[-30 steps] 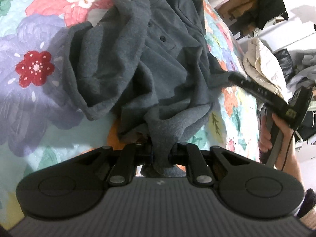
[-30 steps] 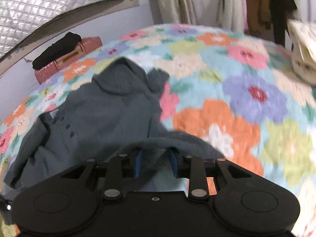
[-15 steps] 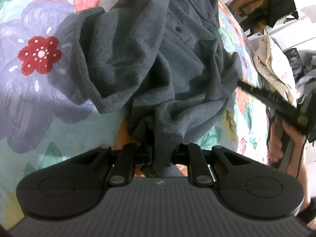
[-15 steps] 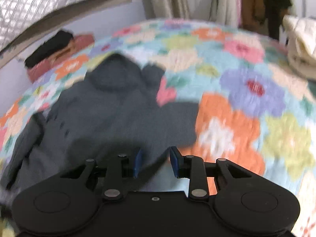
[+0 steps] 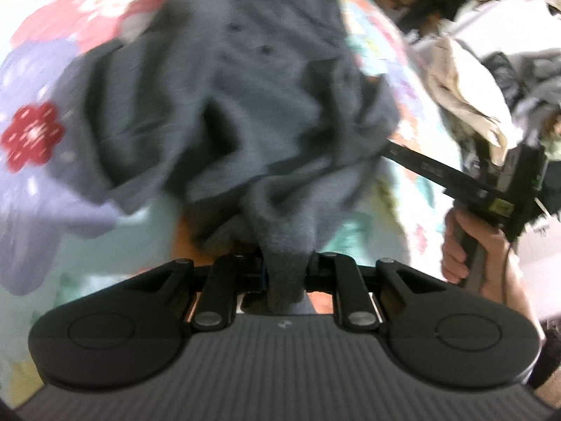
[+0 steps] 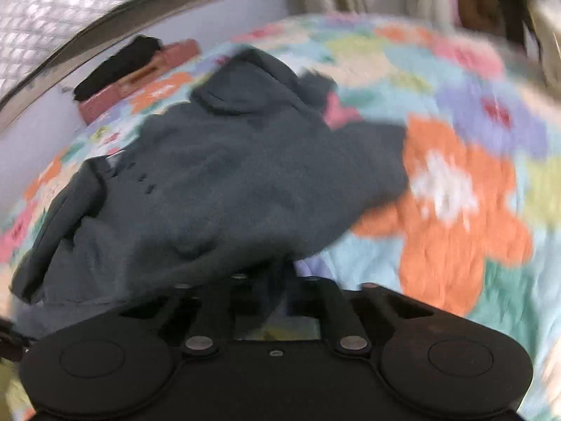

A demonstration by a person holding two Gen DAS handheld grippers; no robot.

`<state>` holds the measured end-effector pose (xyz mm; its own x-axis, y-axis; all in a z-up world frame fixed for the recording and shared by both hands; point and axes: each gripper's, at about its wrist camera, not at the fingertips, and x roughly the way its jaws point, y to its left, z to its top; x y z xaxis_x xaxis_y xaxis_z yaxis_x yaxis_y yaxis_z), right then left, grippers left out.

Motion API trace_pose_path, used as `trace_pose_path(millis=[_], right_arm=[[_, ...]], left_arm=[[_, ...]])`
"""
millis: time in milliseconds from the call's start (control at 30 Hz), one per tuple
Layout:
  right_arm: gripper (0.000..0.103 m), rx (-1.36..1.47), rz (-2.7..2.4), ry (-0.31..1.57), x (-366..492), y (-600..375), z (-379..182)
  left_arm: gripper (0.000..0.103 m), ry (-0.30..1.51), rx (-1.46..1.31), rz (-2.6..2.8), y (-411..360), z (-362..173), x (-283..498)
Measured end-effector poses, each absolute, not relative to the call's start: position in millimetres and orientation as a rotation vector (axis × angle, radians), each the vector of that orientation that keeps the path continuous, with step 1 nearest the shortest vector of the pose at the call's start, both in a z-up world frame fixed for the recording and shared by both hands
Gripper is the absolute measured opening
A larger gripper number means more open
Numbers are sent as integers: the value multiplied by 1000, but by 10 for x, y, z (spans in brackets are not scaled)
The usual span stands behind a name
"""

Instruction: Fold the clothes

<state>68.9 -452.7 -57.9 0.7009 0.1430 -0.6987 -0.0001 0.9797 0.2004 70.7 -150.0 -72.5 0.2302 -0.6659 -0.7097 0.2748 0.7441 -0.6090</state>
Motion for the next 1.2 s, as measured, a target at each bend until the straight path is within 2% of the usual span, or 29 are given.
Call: trace_pose_path(millis=[267, 333, 467, 700, 733, 833, 1033, 1200], right_arm=[[5, -18, -118, 577, 19, -4565, 56], [5, -82, -156, 572, -198, -4554, 183], [5, -192, -189, 639, -547, -4554, 87], [7, 249, -73, 940, -490, -5036, -540], [12, 298, -69, 931, -501, -5077, -566], [17, 408, -42, 893, -533, -5235, -528], [43, 507, -72, 763, -530, -5566, -372], [46, 504, -106, 775, -250, -5807, -614]], left_arm=[[13, 1174, -439, -875, -1762, -477, 427], [13, 1182, -432, -929, -1876, -401, 348], [13, 1221, -363, -904, -2023, -479, 266], [13, 1326, -308, -806, -2076, -775, 249], [13, 1326, -307, -806, -2068, -779, 243], [14, 1308, -281, -794, -2074, -769, 245], [15, 1355, -327, -765, -1946, -981, 318], [15, 1404, -480, -762, -1782, -1189, 445]])
